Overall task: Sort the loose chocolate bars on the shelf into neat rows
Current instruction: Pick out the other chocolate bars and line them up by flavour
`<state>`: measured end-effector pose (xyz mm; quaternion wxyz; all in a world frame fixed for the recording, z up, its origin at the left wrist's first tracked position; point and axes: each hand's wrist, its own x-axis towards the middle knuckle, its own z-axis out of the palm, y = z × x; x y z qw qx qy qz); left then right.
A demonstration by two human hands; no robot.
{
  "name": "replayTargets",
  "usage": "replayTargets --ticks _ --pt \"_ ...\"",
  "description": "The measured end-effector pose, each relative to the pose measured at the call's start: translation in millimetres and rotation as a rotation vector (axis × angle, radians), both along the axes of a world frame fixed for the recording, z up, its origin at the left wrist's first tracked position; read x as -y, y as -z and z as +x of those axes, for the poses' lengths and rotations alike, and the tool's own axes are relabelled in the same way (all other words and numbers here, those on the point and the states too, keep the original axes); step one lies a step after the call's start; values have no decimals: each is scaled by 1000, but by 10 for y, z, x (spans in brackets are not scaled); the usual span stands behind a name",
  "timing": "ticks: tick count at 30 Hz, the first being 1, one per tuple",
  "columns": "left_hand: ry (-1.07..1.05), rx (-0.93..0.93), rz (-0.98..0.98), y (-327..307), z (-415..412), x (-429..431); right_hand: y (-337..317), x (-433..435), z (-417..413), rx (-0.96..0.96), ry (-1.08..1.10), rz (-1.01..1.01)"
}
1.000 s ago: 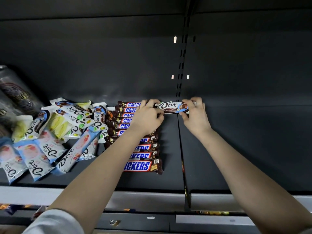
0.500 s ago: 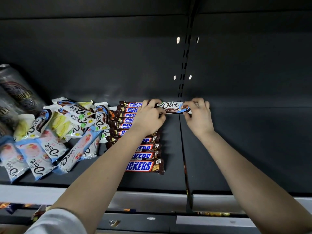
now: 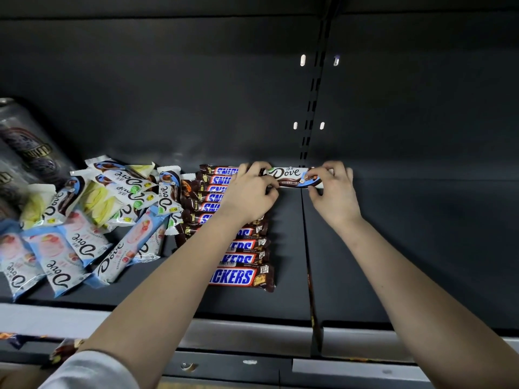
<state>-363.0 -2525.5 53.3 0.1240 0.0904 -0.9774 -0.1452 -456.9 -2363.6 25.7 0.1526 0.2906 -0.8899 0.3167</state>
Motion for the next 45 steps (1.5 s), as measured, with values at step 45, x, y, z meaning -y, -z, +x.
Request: replayTargets --ticks 45 --pt "-415 -194 298 -614 1680 1744 -777 2145 1360 -138 -571 8"
